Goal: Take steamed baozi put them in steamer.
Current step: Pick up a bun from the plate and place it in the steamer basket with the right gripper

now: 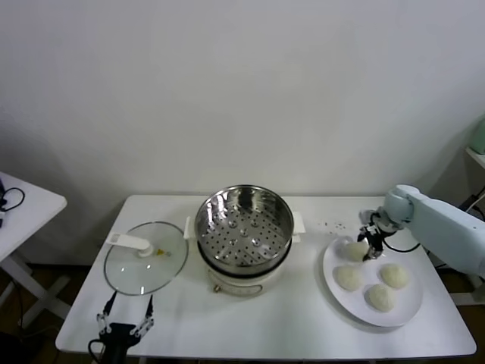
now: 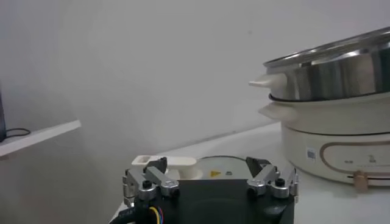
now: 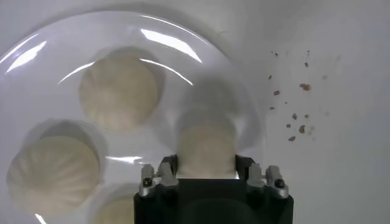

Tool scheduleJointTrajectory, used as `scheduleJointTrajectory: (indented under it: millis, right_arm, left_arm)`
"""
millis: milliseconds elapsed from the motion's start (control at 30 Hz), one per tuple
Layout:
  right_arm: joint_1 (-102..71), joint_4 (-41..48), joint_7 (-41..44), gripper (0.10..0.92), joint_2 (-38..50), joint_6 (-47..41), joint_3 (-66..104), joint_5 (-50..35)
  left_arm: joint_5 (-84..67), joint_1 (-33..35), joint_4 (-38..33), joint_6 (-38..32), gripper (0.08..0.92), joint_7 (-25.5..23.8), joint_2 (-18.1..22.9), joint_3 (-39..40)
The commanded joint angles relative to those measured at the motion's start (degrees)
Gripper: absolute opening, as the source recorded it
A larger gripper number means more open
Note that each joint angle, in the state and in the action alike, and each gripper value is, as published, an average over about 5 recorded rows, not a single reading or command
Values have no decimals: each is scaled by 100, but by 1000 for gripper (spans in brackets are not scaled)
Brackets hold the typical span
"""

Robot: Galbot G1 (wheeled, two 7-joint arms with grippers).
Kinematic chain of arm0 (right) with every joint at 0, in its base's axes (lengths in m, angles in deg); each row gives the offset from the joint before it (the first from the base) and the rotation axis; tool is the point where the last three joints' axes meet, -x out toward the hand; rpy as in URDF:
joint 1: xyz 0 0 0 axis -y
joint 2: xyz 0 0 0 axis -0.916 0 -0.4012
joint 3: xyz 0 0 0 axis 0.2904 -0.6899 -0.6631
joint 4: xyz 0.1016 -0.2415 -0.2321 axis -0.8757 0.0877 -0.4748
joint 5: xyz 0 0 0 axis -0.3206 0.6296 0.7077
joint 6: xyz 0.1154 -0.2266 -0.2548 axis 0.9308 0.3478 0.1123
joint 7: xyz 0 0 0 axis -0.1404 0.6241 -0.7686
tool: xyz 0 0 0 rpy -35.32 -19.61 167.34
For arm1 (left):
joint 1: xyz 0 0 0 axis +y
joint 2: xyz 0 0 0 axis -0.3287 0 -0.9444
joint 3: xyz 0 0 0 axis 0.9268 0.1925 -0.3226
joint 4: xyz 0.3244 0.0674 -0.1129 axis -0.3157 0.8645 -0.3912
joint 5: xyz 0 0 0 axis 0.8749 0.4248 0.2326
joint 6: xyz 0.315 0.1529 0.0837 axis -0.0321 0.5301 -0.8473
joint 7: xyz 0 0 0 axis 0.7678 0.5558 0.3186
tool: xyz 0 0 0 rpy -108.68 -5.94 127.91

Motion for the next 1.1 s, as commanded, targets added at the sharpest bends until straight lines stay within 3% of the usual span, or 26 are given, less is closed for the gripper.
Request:
scheduleJointTrajectory:
  millis: [33, 333, 600, 900, 1100]
  right_arm:
    - [124, -110, 3, 599, 44, 18, -59, -7]
    - [1981, -1493, 131, 602, 504, 480, -1479, -730]
    - [3847, -2600, 217, 602, 92, 1092, -2456, -1126]
    - [4187, -3060, 15, 612, -890, 1603, -2494, -1038]
    - [3774, -2862, -194, 615, -1521, 1889, -2478, -635]
  left_arm:
    - [2, 11, -15, -4, 823, 4, 159, -6]
    - [53, 43, -39, -10, 823, 6, 171, -13]
    - [107, 51, -63, -12, 823, 21, 219, 24]
    - [140, 54, -82, -48, 823, 55, 266, 35]
    - [114, 49, -83, -52, 823, 66, 265, 5]
